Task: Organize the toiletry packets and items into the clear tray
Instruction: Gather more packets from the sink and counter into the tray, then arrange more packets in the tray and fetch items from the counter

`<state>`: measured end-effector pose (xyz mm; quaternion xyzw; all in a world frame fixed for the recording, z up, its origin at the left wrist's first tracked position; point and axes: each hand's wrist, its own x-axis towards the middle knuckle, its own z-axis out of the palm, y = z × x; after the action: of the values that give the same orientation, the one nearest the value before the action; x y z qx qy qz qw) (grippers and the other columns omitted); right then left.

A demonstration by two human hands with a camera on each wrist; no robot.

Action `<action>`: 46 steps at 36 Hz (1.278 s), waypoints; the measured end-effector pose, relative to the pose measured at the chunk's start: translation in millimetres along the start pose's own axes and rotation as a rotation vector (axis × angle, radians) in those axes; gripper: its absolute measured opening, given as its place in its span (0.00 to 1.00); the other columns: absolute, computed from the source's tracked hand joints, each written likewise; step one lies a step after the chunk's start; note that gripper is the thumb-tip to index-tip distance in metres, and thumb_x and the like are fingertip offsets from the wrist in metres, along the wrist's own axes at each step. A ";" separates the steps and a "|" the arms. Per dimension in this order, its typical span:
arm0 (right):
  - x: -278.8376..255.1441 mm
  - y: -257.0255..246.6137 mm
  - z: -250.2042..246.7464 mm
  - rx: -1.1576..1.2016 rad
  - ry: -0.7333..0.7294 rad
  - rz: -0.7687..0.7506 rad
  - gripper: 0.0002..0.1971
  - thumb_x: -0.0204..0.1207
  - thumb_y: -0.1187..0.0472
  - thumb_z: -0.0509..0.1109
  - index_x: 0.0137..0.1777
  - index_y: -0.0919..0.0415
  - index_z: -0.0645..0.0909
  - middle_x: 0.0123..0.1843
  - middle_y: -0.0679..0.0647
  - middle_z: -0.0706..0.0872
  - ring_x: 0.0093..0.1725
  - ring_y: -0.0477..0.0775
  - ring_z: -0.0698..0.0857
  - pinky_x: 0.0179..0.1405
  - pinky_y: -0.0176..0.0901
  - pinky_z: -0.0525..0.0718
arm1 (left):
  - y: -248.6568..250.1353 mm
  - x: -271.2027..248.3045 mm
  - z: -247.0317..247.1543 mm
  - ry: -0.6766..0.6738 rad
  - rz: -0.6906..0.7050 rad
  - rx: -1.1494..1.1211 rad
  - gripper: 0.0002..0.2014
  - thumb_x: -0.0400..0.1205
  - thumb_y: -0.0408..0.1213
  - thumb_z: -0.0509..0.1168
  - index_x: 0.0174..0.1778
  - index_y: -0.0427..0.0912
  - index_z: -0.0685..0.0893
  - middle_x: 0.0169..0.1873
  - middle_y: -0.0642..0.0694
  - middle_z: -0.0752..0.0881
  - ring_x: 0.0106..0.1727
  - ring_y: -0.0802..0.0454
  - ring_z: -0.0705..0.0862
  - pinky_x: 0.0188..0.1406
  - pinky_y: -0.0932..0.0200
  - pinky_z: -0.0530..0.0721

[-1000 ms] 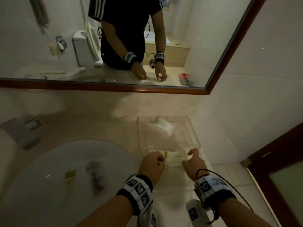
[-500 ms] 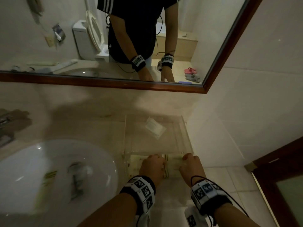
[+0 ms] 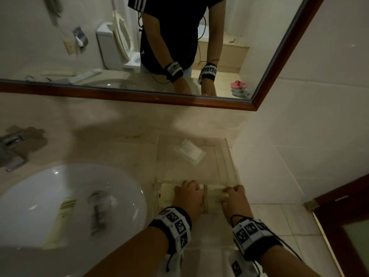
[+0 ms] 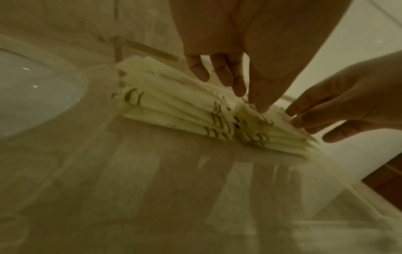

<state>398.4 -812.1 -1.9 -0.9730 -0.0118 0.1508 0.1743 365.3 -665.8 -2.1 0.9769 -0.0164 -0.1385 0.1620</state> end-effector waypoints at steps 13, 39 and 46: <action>-45.9 -77.3 -13.0 -0.005 0.067 -0.199 0.13 0.78 0.57 0.65 0.61 0.55 0.78 0.64 0.52 0.74 0.53 0.56 0.83 0.47 0.45 0.81 | -57.1 -83.8 -39.6 0.016 -0.085 -0.135 0.17 0.83 0.43 0.58 0.68 0.50 0.77 0.69 0.46 0.74 0.72 0.43 0.68 0.71 0.45 0.69; -77.7 -315.8 96.1 -0.262 -0.394 -0.264 0.11 0.78 0.52 0.62 0.57 0.50 0.80 0.58 0.52 0.85 0.57 0.55 0.83 0.54 0.41 0.79 | -301.3 -219.9 -52.9 -0.284 -0.595 -0.085 0.21 0.84 0.49 0.55 0.72 0.47 0.73 0.73 0.43 0.71 0.75 0.40 0.67 0.78 0.41 0.60; -58.8 -355.9 142.3 -0.340 -0.535 -0.249 0.13 0.78 0.56 0.62 0.59 0.58 0.80 0.59 0.58 0.85 0.55 0.59 0.83 0.48 0.42 0.76 | -334.9 -206.0 -41.9 -0.379 -0.707 -0.194 0.08 0.82 0.45 0.60 0.48 0.47 0.82 0.48 0.48 0.83 0.55 0.49 0.81 0.63 0.51 0.71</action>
<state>310.5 -434.6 9.9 -0.9052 -0.2008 0.3743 0.0175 174.5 -319.8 -16.8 0.8598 0.3036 -0.3641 0.1899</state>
